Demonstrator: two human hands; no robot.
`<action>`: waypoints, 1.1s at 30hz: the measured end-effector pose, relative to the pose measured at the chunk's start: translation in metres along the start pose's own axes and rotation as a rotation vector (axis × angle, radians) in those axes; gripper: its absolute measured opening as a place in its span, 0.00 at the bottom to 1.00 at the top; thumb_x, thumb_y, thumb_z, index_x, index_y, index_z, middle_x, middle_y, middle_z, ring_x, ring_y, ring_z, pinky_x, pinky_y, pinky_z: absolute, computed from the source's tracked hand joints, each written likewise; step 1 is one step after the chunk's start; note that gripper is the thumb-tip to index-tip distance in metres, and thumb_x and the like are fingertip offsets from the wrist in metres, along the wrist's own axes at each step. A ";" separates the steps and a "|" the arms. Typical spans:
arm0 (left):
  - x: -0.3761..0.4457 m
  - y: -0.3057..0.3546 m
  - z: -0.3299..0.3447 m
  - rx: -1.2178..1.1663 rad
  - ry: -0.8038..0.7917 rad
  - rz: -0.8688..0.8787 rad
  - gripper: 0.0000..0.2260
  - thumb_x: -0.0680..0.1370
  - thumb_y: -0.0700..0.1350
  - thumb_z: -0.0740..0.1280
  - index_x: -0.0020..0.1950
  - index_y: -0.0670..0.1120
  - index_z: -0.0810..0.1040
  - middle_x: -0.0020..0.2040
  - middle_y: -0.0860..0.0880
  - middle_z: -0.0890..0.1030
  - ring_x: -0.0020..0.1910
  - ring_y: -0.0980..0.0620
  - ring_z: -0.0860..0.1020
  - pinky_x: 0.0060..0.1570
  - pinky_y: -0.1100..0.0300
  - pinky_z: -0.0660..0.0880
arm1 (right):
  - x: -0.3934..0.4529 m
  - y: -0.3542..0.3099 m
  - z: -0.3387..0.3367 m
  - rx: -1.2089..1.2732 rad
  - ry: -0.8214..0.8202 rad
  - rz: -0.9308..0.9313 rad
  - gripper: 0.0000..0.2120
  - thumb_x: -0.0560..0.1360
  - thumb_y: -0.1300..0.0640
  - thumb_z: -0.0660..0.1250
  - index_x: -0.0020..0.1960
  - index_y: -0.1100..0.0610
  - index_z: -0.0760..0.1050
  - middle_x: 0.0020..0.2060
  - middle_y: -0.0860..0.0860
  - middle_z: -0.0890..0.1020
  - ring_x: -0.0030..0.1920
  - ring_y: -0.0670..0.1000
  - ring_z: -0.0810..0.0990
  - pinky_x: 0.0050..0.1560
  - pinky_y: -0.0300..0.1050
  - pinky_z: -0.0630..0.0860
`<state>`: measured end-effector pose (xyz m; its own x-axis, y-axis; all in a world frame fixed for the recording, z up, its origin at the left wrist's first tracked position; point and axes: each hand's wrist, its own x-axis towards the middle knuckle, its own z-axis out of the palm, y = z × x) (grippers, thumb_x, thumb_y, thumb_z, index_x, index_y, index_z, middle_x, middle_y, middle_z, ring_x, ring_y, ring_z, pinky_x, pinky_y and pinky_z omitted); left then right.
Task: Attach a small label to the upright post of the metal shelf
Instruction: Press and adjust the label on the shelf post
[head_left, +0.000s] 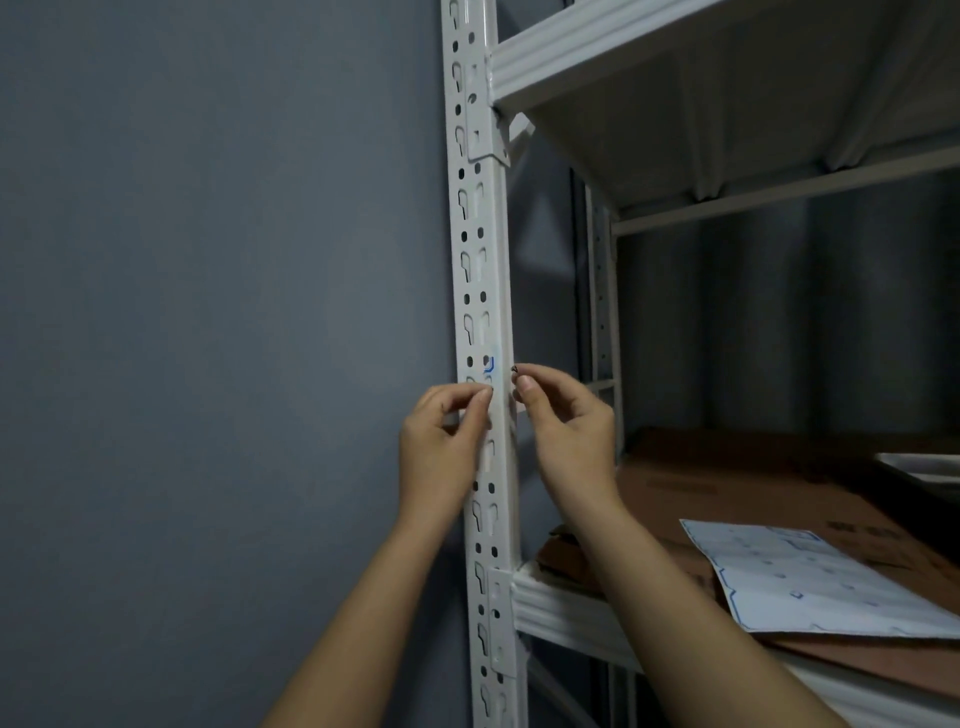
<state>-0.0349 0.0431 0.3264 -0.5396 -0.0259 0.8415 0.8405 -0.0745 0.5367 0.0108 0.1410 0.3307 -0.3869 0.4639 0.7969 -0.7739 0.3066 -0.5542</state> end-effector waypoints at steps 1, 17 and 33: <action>-0.003 0.002 -0.001 -0.097 -0.012 -0.086 0.07 0.76 0.41 0.69 0.43 0.53 0.81 0.44 0.55 0.83 0.44 0.62 0.80 0.46 0.66 0.75 | -0.002 -0.005 -0.001 0.020 0.000 -0.002 0.09 0.76 0.64 0.67 0.46 0.51 0.81 0.42 0.46 0.84 0.45 0.41 0.82 0.48 0.34 0.77; -0.030 0.037 -0.024 -0.298 -0.050 -0.256 0.06 0.75 0.43 0.68 0.50 0.46 0.83 0.44 0.51 0.85 0.47 0.56 0.82 0.45 0.63 0.78 | -0.031 -0.041 -0.004 -0.294 -0.069 -0.183 0.06 0.74 0.62 0.70 0.44 0.52 0.83 0.39 0.42 0.81 0.43 0.42 0.80 0.45 0.35 0.76; -0.044 0.078 -0.037 -0.294 -0.063 -0.275 0.03 0.76 0.43 0.68 0.45 0.48 0.82 0.40 0.52 0.84 0.42 0.59 0.81 0.45 0.61 0.78 | -0.042 -0.075 -0.020 -0.339 -0.116 -0.239 0.09 0.75 0.61 0.70 0.54 0.53 0.81 0.44 0.45 0.81 0.46 0.40 0.80 0.48 0.31 0.75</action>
<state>0.0530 0.0017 0.3290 -0.7307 0.0958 0.6760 0.6102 -0.3525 0.7095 0.0956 0.1153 0.3337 -0.2857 0.2563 0.9234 -0.6473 0.6589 -0.3832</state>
